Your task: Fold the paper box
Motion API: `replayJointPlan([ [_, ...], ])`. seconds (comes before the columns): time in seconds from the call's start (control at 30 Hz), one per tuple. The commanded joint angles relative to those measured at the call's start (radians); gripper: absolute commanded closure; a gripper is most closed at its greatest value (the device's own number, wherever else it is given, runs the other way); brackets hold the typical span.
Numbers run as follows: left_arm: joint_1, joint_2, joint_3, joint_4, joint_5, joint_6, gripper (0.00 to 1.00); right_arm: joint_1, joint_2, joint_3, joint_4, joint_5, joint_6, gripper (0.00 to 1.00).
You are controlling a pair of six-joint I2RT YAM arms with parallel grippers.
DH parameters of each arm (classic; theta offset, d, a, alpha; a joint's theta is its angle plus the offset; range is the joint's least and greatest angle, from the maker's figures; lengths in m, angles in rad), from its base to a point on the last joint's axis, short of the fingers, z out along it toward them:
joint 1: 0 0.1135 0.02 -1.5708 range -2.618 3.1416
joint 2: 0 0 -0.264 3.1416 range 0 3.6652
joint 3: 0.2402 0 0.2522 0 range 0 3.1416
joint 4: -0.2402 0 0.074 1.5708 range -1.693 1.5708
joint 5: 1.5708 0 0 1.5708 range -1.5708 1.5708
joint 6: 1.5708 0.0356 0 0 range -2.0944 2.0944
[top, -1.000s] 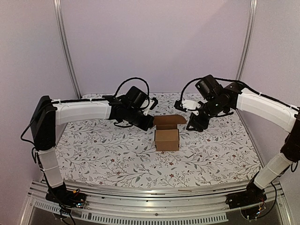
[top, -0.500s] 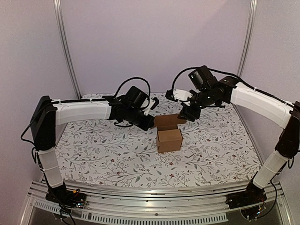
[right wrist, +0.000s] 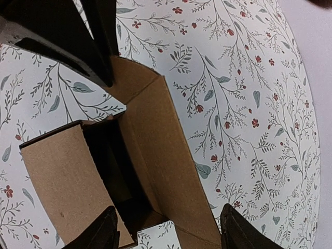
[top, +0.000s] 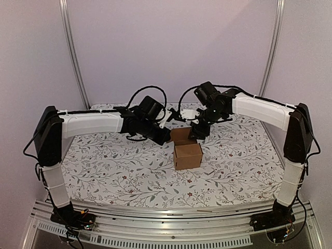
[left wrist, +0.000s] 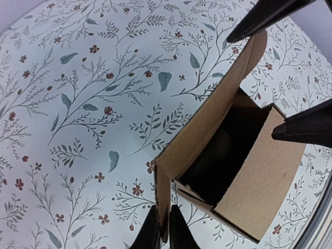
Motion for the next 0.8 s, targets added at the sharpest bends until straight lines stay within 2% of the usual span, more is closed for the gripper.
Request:
replayJointPlan([
  [0.0, -0.010, 0.016, -0.011, 0.020, 0.018, 0.016, 0.92, -0.012, 0.024, 0.041, -0.056, -0.043, -0.015, 0.35],
  [0.13, -0.008, 0.024, -0.018, 0.035, 0.034, 0.027, 0.92, -0.010, -0.073, -0.045, -0.072, -0.093, -0.054, 0.35],
  [0.27, -0.008, 0.046, -0.012, 0.059, 0.057, 0.050, 0.91, -0.012, -0.159, -0.126, -0.037, -0.024, -0.090, 0.34],
  [0.33, -0.008, 0.059, -0.003, 0.068, 0.068, 0.055, 0.88, -0.015, -0.171, -0.140, -0.036, -0.009, -0.091, 0.34],
  [0.47, -0.010, 0.054, 0.006, 0.071, 0.069, 0.055, 0.74, -0.016, -0.167, -0.131, -0.035, -0.003, -0.078, 0.34],
  [0.63, -0.030, -0.086, -0.057, 0.060, -0.021, 0.063, 0.61, -0.030, -0.122, -0.069, -0.039, -0.014, -0.048, 0.34],
  [0.77, -0.094, -0.279, -0.202, 0.083, -0.089, 0.055, 0.56, -0.046, -0.091, -0.011, -0.053, -0.062, -0.027, 0.34],
])
